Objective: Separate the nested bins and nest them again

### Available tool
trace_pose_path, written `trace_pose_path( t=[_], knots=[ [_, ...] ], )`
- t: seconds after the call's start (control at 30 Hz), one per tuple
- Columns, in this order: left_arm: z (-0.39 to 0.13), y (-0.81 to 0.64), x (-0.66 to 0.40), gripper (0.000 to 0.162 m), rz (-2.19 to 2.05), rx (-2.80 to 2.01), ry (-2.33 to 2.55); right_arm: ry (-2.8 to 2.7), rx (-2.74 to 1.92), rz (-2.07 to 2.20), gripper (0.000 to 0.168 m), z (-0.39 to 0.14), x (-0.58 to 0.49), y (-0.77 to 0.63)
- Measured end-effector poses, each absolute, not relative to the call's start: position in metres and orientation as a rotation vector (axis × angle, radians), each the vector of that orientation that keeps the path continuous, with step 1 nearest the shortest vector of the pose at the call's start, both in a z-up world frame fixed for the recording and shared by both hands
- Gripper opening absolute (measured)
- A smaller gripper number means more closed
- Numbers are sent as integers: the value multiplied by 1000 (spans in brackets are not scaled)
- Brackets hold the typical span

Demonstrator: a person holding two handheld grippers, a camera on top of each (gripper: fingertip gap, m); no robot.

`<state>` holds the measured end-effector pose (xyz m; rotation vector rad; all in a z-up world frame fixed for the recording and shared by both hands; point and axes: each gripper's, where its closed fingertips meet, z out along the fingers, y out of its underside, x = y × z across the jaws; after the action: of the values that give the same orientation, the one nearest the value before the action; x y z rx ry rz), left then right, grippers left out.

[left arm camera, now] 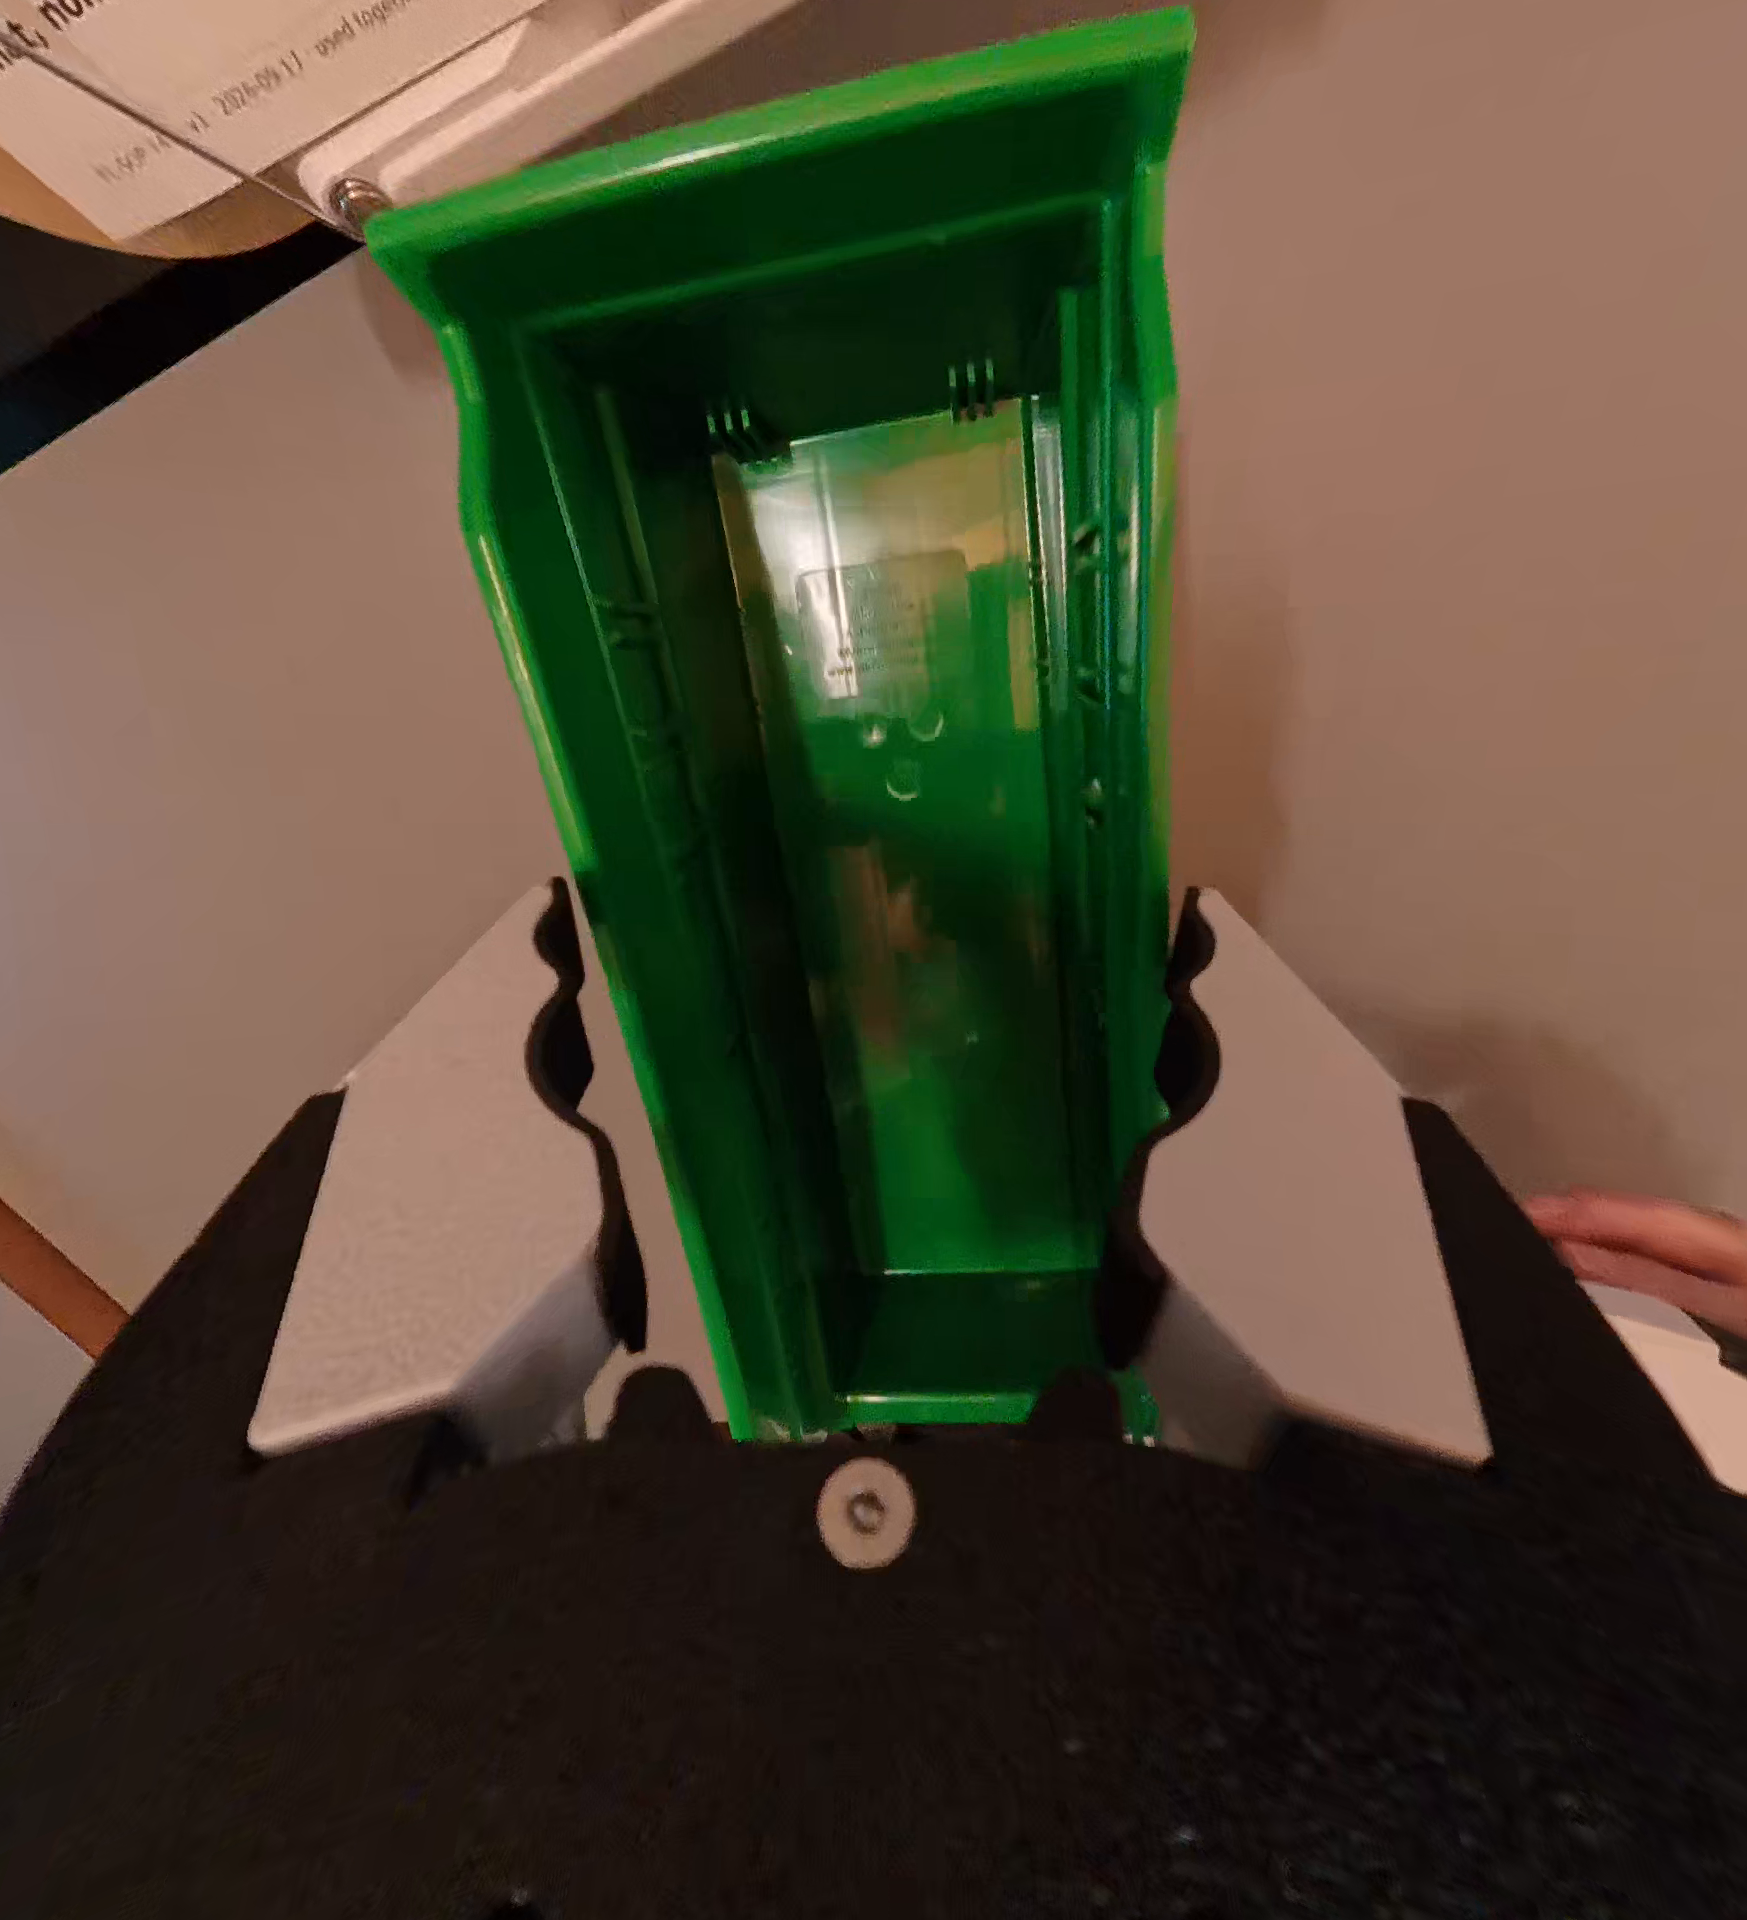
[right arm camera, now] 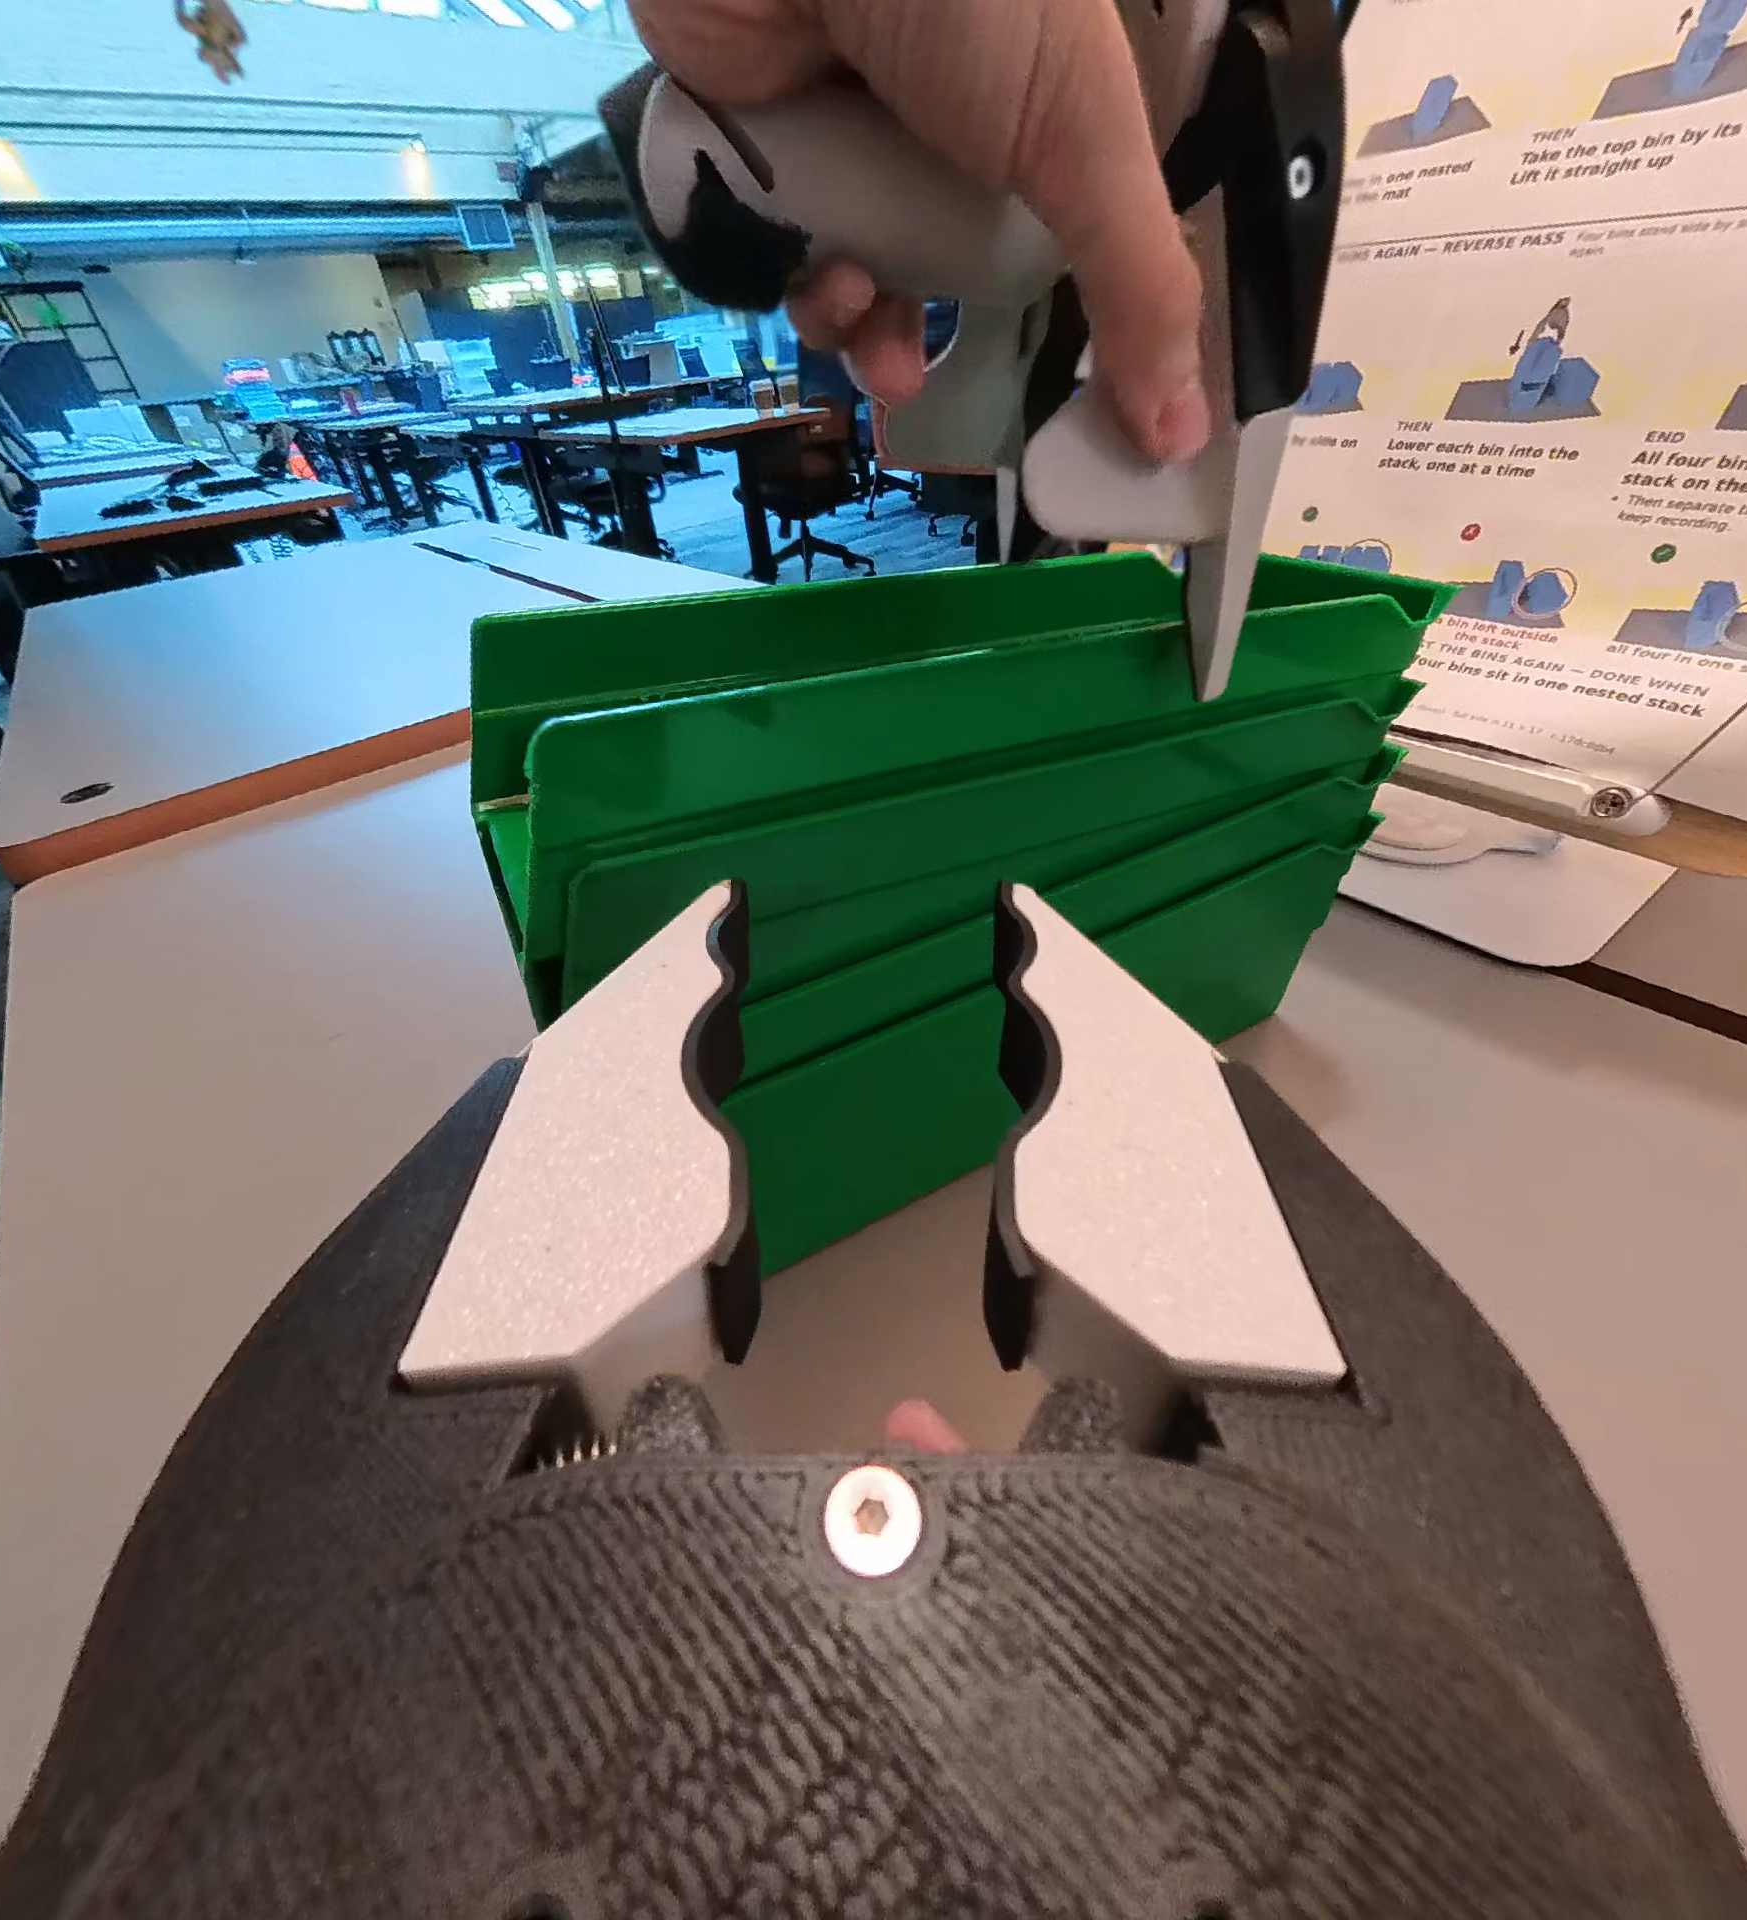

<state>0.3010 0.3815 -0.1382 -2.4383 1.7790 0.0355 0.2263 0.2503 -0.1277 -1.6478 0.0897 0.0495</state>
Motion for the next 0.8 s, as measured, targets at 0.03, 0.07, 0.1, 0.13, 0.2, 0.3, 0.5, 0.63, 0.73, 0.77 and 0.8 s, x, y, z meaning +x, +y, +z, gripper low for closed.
trace_pose_path(
  t=[0.03,0.07,0.1,0.13,0.2,0.3,0.5,0.63,0.73,0.77,0.8],
  knots=[
    [-141,383,303,113,37,-2447,1780,89,-1649,52,45,-128,226,250],
    [-144,383,304,114,40,-2461,1781,87,-1651,52,46,-128,226,250],
    [-147,384,305,115,46,-2474,1782,87,-1653,49,46,-129,227,250],
    [-148,385,306,113,59,-2483,1785,88,-1653,46,46,-129,228,250],
    [-148,386,305,105,102,-2497,1806,91,-1653,51,46,-130,228,250],
    [-142,386,298,94,176,-2529,1854,97,-1658,58,47,-132,230,250],
    [-127,394,292,87,143,-2557,1827,104,-1652,69,47,-132,231,250],
    [-111,399,286,87,111,-2567,1791,100,-1657,81,47,-133,229,251],
    [-98,401,280,87,124,-2571,1771,89,-1662,82,47,-133,225,253],
    [-94,401,279,87,125,-2568,1765,84,-1665,81,48,-134,224,253],
    [-90,401,278,87,126,-2566,1760,78,-1669,81,48,-134,222,254]
  ],
)
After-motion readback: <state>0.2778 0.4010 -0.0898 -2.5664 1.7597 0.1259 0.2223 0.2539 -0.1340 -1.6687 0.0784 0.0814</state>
